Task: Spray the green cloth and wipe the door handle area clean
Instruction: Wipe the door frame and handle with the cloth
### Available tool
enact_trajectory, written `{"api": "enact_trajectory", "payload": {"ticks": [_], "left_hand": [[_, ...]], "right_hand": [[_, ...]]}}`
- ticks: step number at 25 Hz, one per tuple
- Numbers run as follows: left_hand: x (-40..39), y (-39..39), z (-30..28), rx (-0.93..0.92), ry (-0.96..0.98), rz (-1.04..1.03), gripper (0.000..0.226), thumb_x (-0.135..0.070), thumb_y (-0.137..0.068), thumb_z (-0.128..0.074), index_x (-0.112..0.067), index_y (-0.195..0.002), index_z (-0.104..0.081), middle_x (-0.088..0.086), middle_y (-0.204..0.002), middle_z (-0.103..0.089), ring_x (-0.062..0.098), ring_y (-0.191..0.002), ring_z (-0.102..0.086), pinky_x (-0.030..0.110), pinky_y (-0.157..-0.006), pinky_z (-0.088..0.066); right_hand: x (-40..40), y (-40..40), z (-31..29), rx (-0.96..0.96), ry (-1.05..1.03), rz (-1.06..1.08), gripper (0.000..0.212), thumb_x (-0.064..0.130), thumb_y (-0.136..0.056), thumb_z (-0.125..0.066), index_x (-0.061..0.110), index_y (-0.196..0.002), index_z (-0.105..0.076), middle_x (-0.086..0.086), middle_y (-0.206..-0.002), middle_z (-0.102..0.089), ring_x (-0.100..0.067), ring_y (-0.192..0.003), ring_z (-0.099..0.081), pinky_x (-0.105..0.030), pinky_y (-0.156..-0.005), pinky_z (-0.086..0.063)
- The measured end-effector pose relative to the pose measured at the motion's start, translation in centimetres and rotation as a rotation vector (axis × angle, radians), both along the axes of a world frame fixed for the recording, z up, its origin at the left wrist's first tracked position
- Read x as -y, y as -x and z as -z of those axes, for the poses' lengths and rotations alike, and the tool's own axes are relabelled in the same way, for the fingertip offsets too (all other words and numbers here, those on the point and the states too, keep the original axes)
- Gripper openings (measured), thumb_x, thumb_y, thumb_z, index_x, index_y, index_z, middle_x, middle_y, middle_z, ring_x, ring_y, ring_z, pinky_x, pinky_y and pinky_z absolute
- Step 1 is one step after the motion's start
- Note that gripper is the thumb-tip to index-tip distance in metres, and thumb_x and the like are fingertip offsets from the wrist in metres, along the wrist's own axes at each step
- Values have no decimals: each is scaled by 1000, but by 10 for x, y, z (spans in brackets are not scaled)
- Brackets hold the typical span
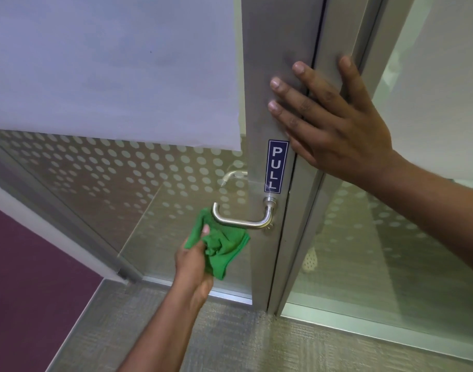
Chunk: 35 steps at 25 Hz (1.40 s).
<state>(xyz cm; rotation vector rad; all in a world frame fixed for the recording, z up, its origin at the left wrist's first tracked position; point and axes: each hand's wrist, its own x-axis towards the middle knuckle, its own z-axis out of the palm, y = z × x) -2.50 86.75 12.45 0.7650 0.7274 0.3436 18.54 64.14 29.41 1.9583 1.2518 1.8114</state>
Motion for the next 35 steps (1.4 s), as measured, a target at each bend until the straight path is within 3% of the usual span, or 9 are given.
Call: {"api": "enact_trajectory", "payload": {"ticks": [2,4,8,11,18,23,27,31,35], "left_hand": [[21,2,7,52,235,87,37,-22,-99,-65,-14,-135,-69,22,-122,-77,33,-98,-80,40,-69,-66],[35,-1,11,83,347,123,41,-22,-102,-61,-9,-140,-63,24,-125,-75,33,-97,-80,39,-67,-66],[17,-16,10,122,358,56,39,-25,-108,-52,-11,-144,-60,25,-129,-73,36,-104,-78,47,-73,-68],[-13,-28,3,151,339,15,40,-26,-108,-51,-12,-144,-60,25,-136,-68,33,-96,-80,45,-67,-67],[10,-10,22,209,392,134,53,-27,-96,-62,-6,-144,-58,24,-129,-73,36,-110,-76,45,-76,-66],[0,-23,6,153,371,100,45,-26,-107,-51,-7,-148,-55,27,-145,-62,39,-128,-64,51,-96,-60],[51,-6,10,147,414,230,48,-25,-99,-58,-4,-142,-59,27,-136,-68,40,-117,-72,49,-81,-66],[78,-35,-1,83,505,265,35,-10,-109,-42,1,-137,-59,24,-110,-77,33,-90,-79,41,-69,-68],[81,-31,-2,70,537,243,40,-11,-109,-43,2,-146,-53,25,-124,-70,34,-106,-70,40,-75,-66]], "right_hand": [[2,-1,0,-19,18,-18,51,34,-118,-52,15,-166,-47,-11,-178,-35,-40,-165,-31,-61,-135,3],[2,0,0,-21,14,-31,50,33,-118,-53,15,-165,-49,-11,-177,-36,-40,-164,-32,-61,-136,3],[2,0,-1,-18,18,-30,50,33,-118,-53,15,-165,-49,-11,-177,-37,-40,-163,-35,-61,-135,1],[2,0,-1,-12,10,-33,49,33,-118,-55,16,-163,-51,-11,-176,-40,-40,-162,-38,-61,-135,0],[1,-2,1,-2,8,-29,51,34,-117,-55,16,-164,-50,-11,-177,-38,-40,-162,-37,-61,-135,-1],[0,-1,-1,-14,17,-21,50,35,-118,-54,16,-164,-50,-11,-177,-38,-40,-162,-37,-64,-134,-9],[-2,2,-3,3,6,-18,47,33,-117,-57,16,-160,-56,-11,-173,-45,-39,-159,-45,-67,-126,-26],[-2,6,-4,-6,8,-11,44,32,-117,-55,15,-158,-59,-11,-171,-48,-39,-157,-47,-67,-125,-27],[-2,9,-6,-7,2,-14,42,31,-117,-55,15,-156,-61,-11,-170,-50,-39,-156,-49,-67,-125,-30]]}}
